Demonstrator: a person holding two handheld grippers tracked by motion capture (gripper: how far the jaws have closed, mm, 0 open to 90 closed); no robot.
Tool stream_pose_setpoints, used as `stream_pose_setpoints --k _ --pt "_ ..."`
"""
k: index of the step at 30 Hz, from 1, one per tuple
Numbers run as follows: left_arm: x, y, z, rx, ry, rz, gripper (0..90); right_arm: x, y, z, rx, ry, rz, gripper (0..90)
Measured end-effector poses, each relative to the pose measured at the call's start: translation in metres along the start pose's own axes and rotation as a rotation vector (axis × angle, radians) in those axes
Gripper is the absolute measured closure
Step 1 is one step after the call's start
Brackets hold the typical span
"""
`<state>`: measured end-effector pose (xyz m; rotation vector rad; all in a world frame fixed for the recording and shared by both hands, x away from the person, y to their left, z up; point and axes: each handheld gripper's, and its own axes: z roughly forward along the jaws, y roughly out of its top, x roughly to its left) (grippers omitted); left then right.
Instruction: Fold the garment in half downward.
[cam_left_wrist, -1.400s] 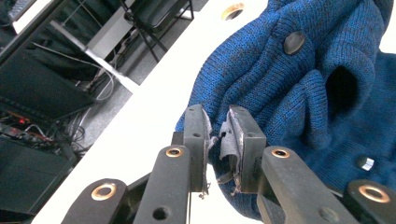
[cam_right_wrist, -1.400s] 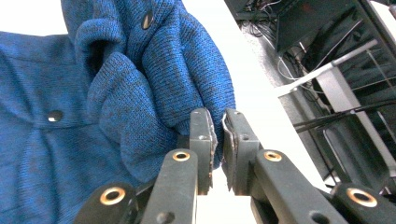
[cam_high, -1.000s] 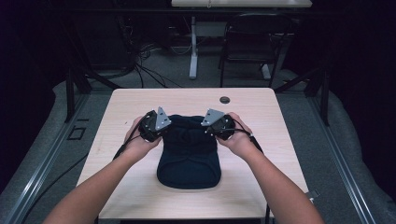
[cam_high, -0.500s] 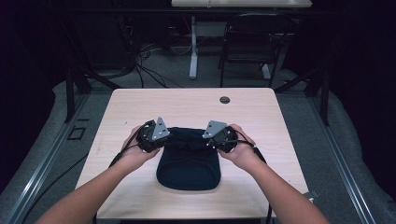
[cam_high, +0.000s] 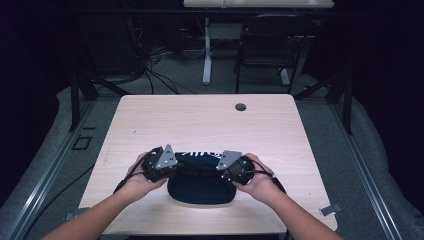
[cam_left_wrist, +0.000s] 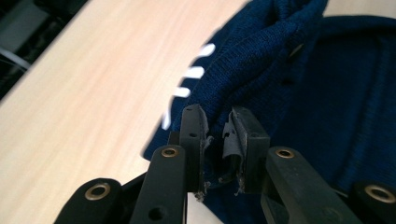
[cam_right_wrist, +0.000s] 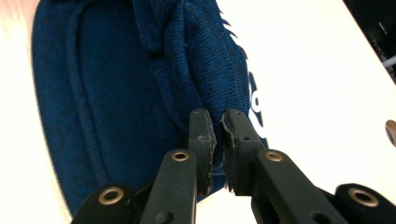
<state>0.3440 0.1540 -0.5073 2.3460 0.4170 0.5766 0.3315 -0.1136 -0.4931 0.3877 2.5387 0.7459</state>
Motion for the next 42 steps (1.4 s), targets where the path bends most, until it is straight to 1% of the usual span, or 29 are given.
stream_pose_setpoints --k 2,3,6,8,9,10,12,13,14,15,16,17,19,20,21,24,28,29,30,31,33,34,35,36,40,42 --pt "-0.005 -0.006 0.002 0.007 -0.013 -0.002 75.6 0.005 -0.004 0.002 -0.013 0.017 0.020 81.8" --pt "-0.007 -0.008 0.003 0.009 -0.020 -0.007 75.4 0.008 -0.005 0.002 -0.006 0.023 0.012 81.8" --pt "-0.013 -0.014 0.004 0.013 -0.036 -0.009 74.8 0.016 -0.010 0.004 -0.012 0.035 0.019 82.0" --pt "-0.016 -0.017 0.005 0.012 -0.044 -0.017 74.1 0.020 -0.013 0.004 -0.002 0.041 0.013 82.6" --pt "-0.017 -0.019 0.006 0.010 -0.048 -0.021 74.0 0.021 -0.015 0.005 -0.004 0.046 0.015 82.7" --pt "-0.018 -0.021 0.006 0.012 -0.053 -0.025 73.7 0.023 -0.017 0.005 -0.011 0.051 0.027 82.8" --pt "-0.020 -0.024 0.007 0.012 -0.064 -0.034 72.6 0.027 -0.020 0.006 -0.004 0.064 0.030 82.9" --pt "-0.021 -0.025 0.007 0.016 -0.069 -0.032 72.3 0.030 -0.022 0.008 -0.011 0.070 0.036 83.0" --pt "-0.023 -0.026 0.008 0.022 -0.073 -0.030 71.8 0.031 -0.023 0.008 -0.003 0.075 0.030 83.1" --pt "-0.024 -0.028 0.008 0.025 -0.075 -0.026 71.2 0.035 -0.025 0.010 -0.020 0.080 0.046 83.2" --pt "-0.026 -0.029 0.008 0.024 -0.077 -0.028 70.8 0.036 -0.026 0.011 -0.008 0.084 0.039 83.1" --pt "-0.028 -0.031 0.009 0.025 -0.079 -0.032 70.4 0.038 -0.028 0.012 -0.017 0.090 0.045 83.0" --pt "-0.030 -0.034 0.009 0.032 -0.091 -0.034 69.5 0.040 -0.029 0.012 -0.014 0.098 0.048 82.8" --pt "-0.031 -0.035 0.009 0.026 -0.088 -0.037 69.2 0.041 -0.030 0.012 -0.017 0.100 0.056 82.7" --pt "-0.031 -0.037 0.009 0.024 -0.094 -0.040 68.8 0.042 -0.030 0.012 -0.022 0.107 0.060 82.7" --pt "-0.032 -0.041 0.007 0.006 -0.125 -0.053 66.9 0.046 -0.032 0.013 -0.022 0.119 0.065 82.2" --pt "-0.034 -0.045 0.006 0.005 -0.128 -0.055 66.5 0.051 -0.033 0.012 -0.021 0.127 0.061 81.4" --pt "-0.035 -0.047 0.006 0.008 -0.128 -0.055 66.6 0.053 -0.034 0.013 -0.039 0.127 0.074 81.4" --pt "-0.035 -0.048 0.006 0.010 -0.127 -0.053 66.6 0.053 -0.034 0.013 -0.036 0.133 0.075 81.3" --pt "-0.036 -0.049 0.007 0.011 -0.128 -0.057 66.5 0.054 -0.035 0.014 -0.029 0.142 0.076 81.2" --pt "-0.037 -0.052 0.007 0.011 -0.128 -0.060 66.3 0.058 -0.039 0.016 -0.035 0.146 0.082 81.1" --pt "-0.038 -0.053 0.006 0.015 -0.131 -0.065 66.1 0.060 -0.040 0.016 -0.026 0.142 0.077 80.9" --pt "-0.038 -0.054 0.006 0.013 -0.127 -0.066 65.9 0.062 -0.041 0.016 -0.032 0.139 0.077 80.7" --pt "-0.038 -0.055 0.005 0.011 -0.129 -0.073 65.7 0.062 -0.042 0.015 -0.041 0.143 0.088 80.6" --pt "-0.038 -0.057 0.000 0.005 -0.126 -0.081 65.2 0.060 -0.044 0.007 -0.063 0.127 0.101 80.1" --pt "-0.037 -0.056 -0.003 0.000 -0.121 -0.089 64.6 0.058 -0.044 0.002 -0.075 0.119 0.119 79.8"
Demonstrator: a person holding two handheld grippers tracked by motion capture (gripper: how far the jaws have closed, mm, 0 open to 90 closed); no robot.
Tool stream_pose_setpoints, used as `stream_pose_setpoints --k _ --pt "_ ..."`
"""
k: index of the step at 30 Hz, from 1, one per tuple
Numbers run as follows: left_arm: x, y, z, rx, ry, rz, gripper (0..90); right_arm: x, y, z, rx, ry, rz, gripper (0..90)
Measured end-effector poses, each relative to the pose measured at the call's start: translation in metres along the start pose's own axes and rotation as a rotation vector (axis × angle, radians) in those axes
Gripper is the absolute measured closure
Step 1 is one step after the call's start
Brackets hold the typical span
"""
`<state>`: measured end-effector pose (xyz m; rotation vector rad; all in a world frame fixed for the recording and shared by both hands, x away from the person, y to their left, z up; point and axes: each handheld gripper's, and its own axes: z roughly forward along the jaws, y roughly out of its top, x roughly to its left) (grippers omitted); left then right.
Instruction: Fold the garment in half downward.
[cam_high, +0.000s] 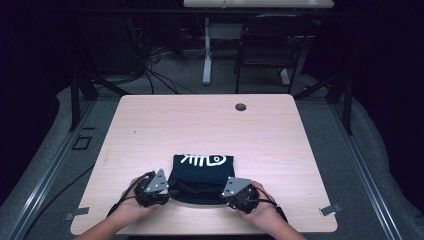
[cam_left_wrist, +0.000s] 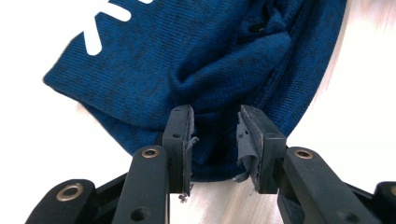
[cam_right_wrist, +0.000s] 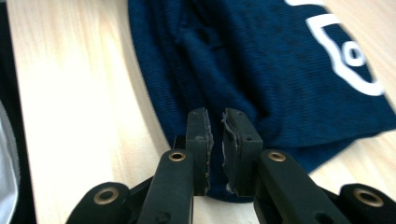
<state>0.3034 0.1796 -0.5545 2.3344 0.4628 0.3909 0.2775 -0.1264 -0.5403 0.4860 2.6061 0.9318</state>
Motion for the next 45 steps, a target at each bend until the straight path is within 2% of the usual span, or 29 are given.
stream_pose_setpoints --k 6,9,11,14,15,18,20,21,24,28,29,36,38,45 --pt "0.003 0.005 -0.006 -0.048 0.032 -0.040 57.1 -0.007 -0.002 -0.006 -0.030 -0.038 0.041 72.6" --pt "0.003 0.008 -0.005 -0.048 0.029 -0.031 56.0 -0.007 -0.002 -0.004 -0.026 -0.054 0.037 67.5" --pt "0.001 0.008 -0.004 -0.051 0.020 -0.030 55.7 -0.005 -0.003 -0.003 -0.035 -0.072 0.035 67.2" --pt "-0.001 0.009 -0.002 -0.043 0.011 -0.015 55.3 -0.003 -0.002 -0.007 -0.091 -0.118 0.026 66.7" --pt "-0.001 0.009 -0.002 -0.041 0.005 -0.013 55.6 -0.003 -0.002 -0.008 -0.093 -0.127 0.030 64.6" --pt "-0.002 0.008 0.000 -0.029 -0.002 -0.004 57.6 -0.007 -0.002 -0.005 -0.065 -0.101 0.056 65.5" --pt "-0.003 0.007 0.001 -0.025 -0.005 -0.005 59.9 -0.007 -0.003 -0.003 -0.058 -0.086 0.055 67.0" --pt "-0.004 0.005 0.002 -0.014 -0.014 -0.004 61.4 -0.005 -0.005 -0.001 -0.046 -0.059 0.047 71.7" --pt "-0.005 0.001 0.004 0.008 -0.026 0.009 64.2 -0.003 -0.008 0.002 -0.021 -0.032 0.033 75.7" --pt "-0.007 -0.003 0.008 0.020 -0.025 -0.006 64.9 -0.001 -0.012 0.008 -0.016 -0.012 0.044 78.7" --pt "-0.007 -0.004 0.009 0.019 -0.023 -0.013 64.9 -0.002 -0.012 0.009 0.007 -0.006 0.034 79.3" --pt "-0.001 -0.001 0.017 0.024 0.006 -0.050 64.8 -0.010 -0.018 0.018 0.021 -0.023 0.068 78.7" --pt "0.003 0.001 0.021 0.021 0.029 -0.068 64.6 -0.014 -0.018 0.020 0.018 -0.035 0.078 78.5" --pt "0.012 0.003 0.026 0.016 0.060 -0.104 63.7 -0.026 -0.018 0.027 -0.006 -0.064 0.124 77.7"
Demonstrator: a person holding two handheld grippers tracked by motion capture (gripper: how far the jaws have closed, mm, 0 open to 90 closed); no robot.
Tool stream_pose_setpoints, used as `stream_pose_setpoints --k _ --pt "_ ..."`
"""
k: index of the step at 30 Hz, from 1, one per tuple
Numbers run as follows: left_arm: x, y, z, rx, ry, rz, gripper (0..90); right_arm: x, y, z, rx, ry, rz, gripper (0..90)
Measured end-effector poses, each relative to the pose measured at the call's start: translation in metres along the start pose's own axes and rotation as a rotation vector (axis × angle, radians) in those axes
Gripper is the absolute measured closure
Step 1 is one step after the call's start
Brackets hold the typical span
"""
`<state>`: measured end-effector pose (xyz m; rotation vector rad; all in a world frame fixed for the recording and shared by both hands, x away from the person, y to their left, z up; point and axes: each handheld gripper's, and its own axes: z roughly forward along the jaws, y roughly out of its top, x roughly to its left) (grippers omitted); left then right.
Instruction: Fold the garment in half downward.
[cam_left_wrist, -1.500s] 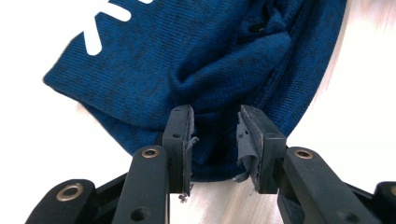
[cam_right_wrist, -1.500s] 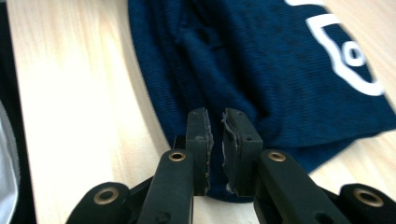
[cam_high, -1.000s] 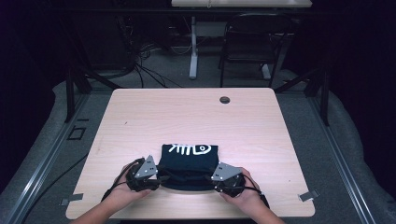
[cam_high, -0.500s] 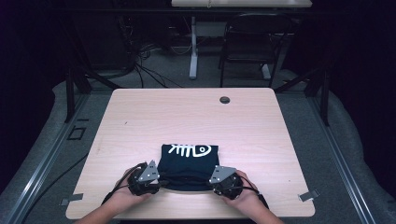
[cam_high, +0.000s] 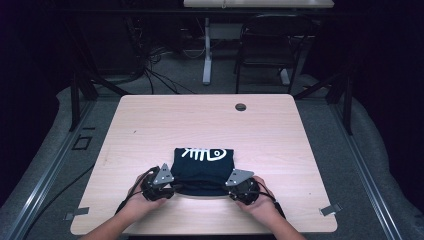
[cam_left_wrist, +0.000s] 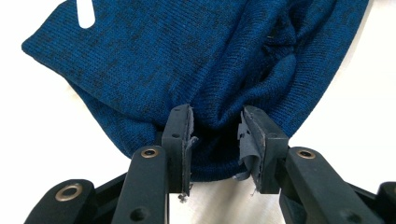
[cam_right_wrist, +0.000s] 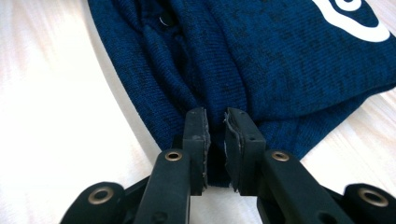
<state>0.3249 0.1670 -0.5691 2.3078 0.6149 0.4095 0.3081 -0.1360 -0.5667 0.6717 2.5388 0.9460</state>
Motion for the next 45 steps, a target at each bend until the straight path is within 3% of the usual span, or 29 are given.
stream_pose_setpoints --k 7,12,22,33,39,45 --pt "0.000 -0.002 -0.002 -0.016 -0.008 -0.028 60.5 -0.003 0.000 -0.003 -0.005 -0.003 0.011 75.4" --pt "0.002 -0.004 -0.005 -0.038 -0.013 -0.071 60.3 -0.003 0.000 -0.004 -0.016 0.004 0.026 75.4" --pt "0.003 -0.004 -0.011 -0.062 -0.018 -0.099 58.8 -0.002 0.001 -0.010 -0.023 0.001 0.034 73.2" --pt "0.010 -0.008 -0.028 -0.117 0.022 -0.168 56.7 0.002 0.006 -0.026 -0.046 -0.026 0.008 69.6" --pt "0.016 -0.015 -0.042 -0.141 0.051 -0.206 55.8 -0.004 0.004 -0.039 -0.052 -0.037 0.028 69.1" --pt "0.023 -0.025 -0.050 -0.122 0.074 -0.232 55.8 -0.006 -0.005 -0.051 -0.047 -0.054 0.063 66.7"
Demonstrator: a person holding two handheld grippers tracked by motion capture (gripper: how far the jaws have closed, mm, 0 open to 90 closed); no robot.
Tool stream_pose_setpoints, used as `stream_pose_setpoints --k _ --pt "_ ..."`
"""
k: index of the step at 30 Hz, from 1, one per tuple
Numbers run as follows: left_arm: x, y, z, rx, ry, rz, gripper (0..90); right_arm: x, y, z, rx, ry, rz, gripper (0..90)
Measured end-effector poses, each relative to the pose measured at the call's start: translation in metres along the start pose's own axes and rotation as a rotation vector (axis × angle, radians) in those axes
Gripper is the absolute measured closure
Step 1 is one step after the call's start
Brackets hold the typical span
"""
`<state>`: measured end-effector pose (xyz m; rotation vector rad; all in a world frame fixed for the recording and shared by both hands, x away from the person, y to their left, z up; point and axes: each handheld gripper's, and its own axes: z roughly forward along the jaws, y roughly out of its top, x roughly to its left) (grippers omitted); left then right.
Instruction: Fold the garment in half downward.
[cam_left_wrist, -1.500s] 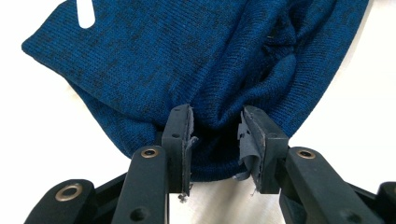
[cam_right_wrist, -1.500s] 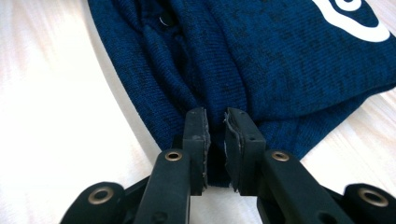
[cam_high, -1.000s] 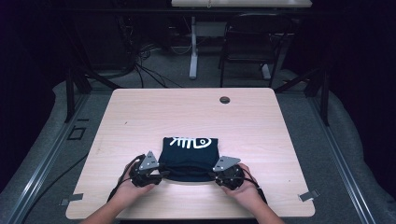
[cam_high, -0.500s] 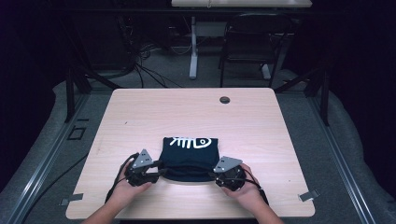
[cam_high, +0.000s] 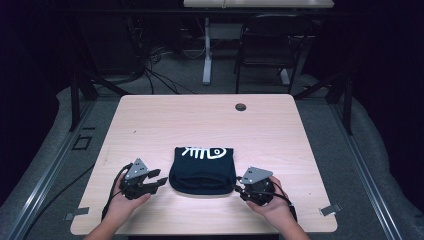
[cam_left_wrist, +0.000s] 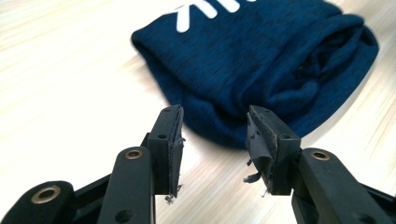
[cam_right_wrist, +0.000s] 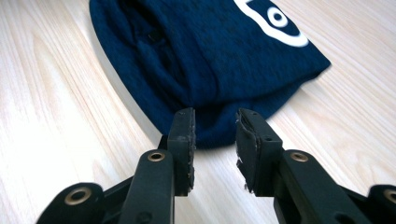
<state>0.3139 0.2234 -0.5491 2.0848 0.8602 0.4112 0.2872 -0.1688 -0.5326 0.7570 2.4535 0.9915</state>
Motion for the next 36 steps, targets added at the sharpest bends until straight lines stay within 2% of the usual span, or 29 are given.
stream_pose_setpoints --k 5,11,23,27,33,36 --pt "0.005 -0.008 -0.002 0.004 0.007 -0.038 55.2 -0.005 -0.010 -0.006 0.012 -0.018 0.037 64.6" --pt "0.011 -0.016 0.001 0.001 0.008 -0.080 54.8 -0.013 -0.018 -0.002 -0.002 -0.035 0.092 61.9" --pt "0.013 -0.022 0.005 0.031 0.046 -0.056 54.8 -0.021 -0.029 0.006 0.007 -0.075 0.138 59.4" --pt "0.012 -0.023 0.005 0.039 0.059 -0.041 54.5 -0.024 -0.033 0.006 -0.011 -0.092 0.164 57.3" --pt "0.011 -0.022 0.006 0.040 0.054 -0.031 54.2 -0.026 -0.037 0.005 -0.038 -0.100 0.190 55.8" --pt "0.010 -0.022 0.006 0.029 0.049 -0.031 53.2 -0.024 -0.036 0.007 -0.033 -0.101 0.175 55.3"
